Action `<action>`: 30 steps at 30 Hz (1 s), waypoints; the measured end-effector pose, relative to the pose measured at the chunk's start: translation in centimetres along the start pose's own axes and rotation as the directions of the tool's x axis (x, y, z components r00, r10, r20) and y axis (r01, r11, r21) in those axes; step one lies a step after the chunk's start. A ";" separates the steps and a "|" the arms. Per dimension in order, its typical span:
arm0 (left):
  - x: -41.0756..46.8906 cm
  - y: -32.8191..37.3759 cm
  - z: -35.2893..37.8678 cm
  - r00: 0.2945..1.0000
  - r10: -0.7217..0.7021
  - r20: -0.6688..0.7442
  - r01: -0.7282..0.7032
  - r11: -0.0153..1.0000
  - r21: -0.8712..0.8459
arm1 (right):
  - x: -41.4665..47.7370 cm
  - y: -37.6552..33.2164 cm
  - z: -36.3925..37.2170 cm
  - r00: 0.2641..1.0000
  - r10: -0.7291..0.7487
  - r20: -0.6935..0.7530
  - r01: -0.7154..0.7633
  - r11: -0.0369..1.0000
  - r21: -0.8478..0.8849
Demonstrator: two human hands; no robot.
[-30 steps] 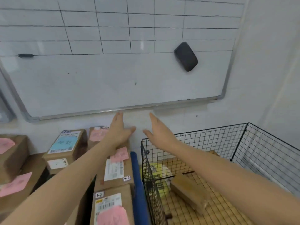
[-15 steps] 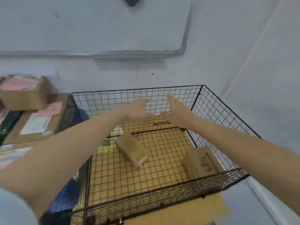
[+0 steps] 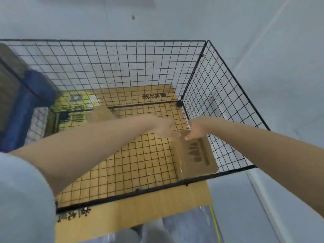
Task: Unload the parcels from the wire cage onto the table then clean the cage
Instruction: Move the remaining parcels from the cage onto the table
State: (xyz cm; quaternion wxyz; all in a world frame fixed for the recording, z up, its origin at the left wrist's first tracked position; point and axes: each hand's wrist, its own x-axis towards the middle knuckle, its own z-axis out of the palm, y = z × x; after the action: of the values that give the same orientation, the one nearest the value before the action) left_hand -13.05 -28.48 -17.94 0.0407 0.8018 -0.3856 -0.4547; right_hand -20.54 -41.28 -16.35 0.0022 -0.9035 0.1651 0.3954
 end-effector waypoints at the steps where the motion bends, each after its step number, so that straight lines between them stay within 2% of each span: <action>1: 0.4 0.5 0.6 1.000 0.003 0.024 -0.002 0.999 -0.052 | 0.3 0.1 0.1 1.000 0.022 0.008 -0.022 1.000 -0.013; 6: 2.4 1.3 2.9 0.990 0.050 0.128 -0.001 0.935 -0.354 | 0.6 -0.3 0.3 0.996 0.085 0.002 -0.085 0.991 -0.105; 9: 2.7 0.8 3.1 0.997 0.035 0.072 -0.005 0.926 -0.378 | 0.7 -0.3 0.7 0.995 0.073 0.063 -0.066 0.991 -0.120; 12: 2.2 0.0 3.0 1.000 0.021 -0.016 -0.025 0.933 -0.360 | 0.2 -0.8 0.2 0.997 0.049 0.063 -0.041 0.992 -0.115; 15: 2.1 -1.1 2.8 1.000 -0.015 0.010 0.018 0.914 -0.405 | -0.1 -1.4 0.0 0.995 0.031 0.099 -0.035 0.998 0.045; 18: 1.2 -1.6 2.1 0.995 -0.052 0.085 0.090 0.843 -0.531 | -0.5 -1.7 -0.4 0.991 0.014 0.130 -0.049 0.960 0.277; 20: 0.4 -1.7 1.3 0.995 -0.073 0.064 0.097 0.800 -0.592 | -0.7 -1.7 -1.1 0.997 0.041 0.067 -0.063 0.930 0.362; 23: -1.3 -1.7 -0.5 0.983 -0.161 -0.084 0.060 0.725 -0.686 | -1.2 -2.1 -2.4 0.987 0.113 -0.114 -0.045 0.877 0.479; 27: -4.3 -2.1 -3.7 0.888 -0.335 -0.316 0.001 0.688 -0.726 | -1.8 -3.5 -4.3 0.934 0.152 -0.324 0.072 0.807 0.587; 30: -7.7 -2.4 -5.4 0.828 -0.408 -0.383 -0.079 0.593 -0.801 | -3.5 -5.0 -5.8 0.890 0.106 -0.444 0.174 0.821 0.544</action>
State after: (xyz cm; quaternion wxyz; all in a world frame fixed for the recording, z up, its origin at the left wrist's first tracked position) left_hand -9.77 -23.30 -10.47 0.4502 0.8255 -0.0377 -0.3382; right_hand -17.09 -36.31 -10.54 0.2405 -0.9307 0.2549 0.1050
